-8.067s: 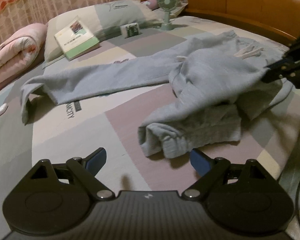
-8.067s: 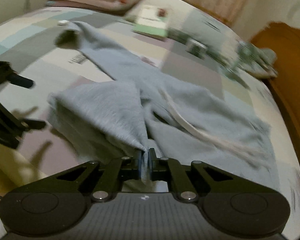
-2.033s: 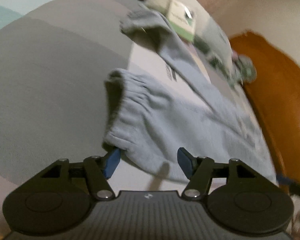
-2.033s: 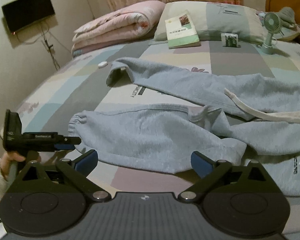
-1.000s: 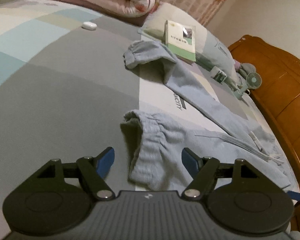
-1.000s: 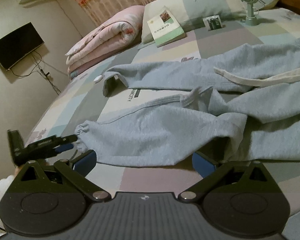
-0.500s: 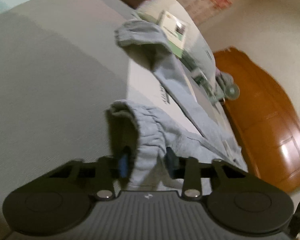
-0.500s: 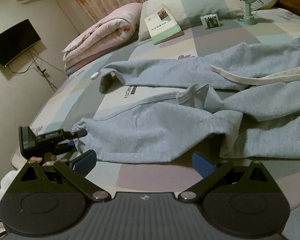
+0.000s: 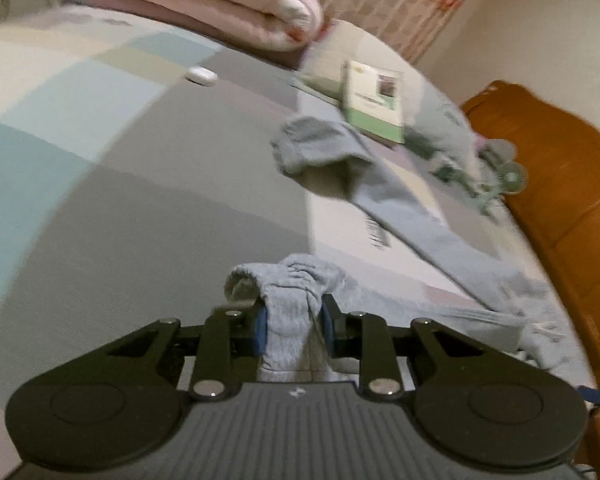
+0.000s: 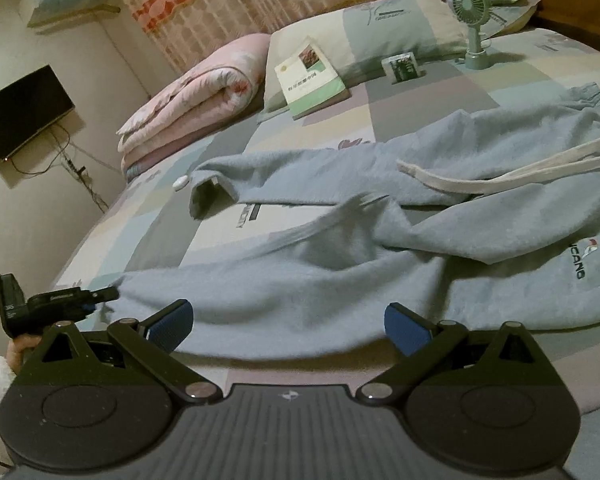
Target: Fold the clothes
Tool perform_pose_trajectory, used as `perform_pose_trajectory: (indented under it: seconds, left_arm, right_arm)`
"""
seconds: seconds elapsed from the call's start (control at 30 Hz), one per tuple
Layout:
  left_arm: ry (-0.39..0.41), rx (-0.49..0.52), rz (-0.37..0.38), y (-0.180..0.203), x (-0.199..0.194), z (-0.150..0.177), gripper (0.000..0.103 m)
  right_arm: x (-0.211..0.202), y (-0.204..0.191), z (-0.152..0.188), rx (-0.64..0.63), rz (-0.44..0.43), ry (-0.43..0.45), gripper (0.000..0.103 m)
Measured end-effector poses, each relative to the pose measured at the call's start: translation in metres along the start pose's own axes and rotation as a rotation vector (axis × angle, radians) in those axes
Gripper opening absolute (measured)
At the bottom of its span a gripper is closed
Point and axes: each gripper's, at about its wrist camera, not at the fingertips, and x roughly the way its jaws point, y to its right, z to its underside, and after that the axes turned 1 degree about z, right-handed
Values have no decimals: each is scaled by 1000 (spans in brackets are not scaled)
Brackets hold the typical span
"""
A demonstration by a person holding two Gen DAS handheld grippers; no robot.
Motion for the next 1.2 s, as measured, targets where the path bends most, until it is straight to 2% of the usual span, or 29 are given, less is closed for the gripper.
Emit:
perform_pose_trajectory:
  seconds: [0.2,0.33,0.5,0.63,0.73,0.83,0.9,0.97,1.03,1.1,1.13,1.2]
  left_arm:
    - [-10,-7,-100,-22,-15,-11,25]
    - [-12,-53,-134,-39,-16,-12,26]
    - [-43,-70,-169,-48,-7,-21,35]
    - [-13,-18,-279,-43,-15,-29,40]
    - [-13,94,-296,-23,-22,-27,46]
    - [-21,299,-276,24,-24,-12,57]
    - [-44,464,-226,61,-22,8,65]
    - [-91,607,-139,96,-13,32,71]
    - [-157,718,-47,123,-2,57,71]
    - [-215,821,12,144,11,82,71]
    - [-235,878,25,154,18,94,71]
    - [-250,1004,-9,168,31,115,71]
  right_arm:
    - [-5,6,-1,8,16,16,103]
    - [-5,14,-3,28,28,20,103]
    - [-8,22,-5,34,68,25,103]
    - [-13,30,-6,8,125,34,103]
    - [-9,30,-6,-96,220,12,103]
    - [3,27,-4,-262,317,-30,103]
    - [14,25,-1,-367,352,-80,103]
    - [26,22,4,-462,378,-130,103]
    - [40,19,10,-537,388,-180,103]
    - [53,16,17,-603,396,-216,103]
    - [60,13,20,-635,399,-231,103]
    - [73,8,28,-702,408,-247,103]
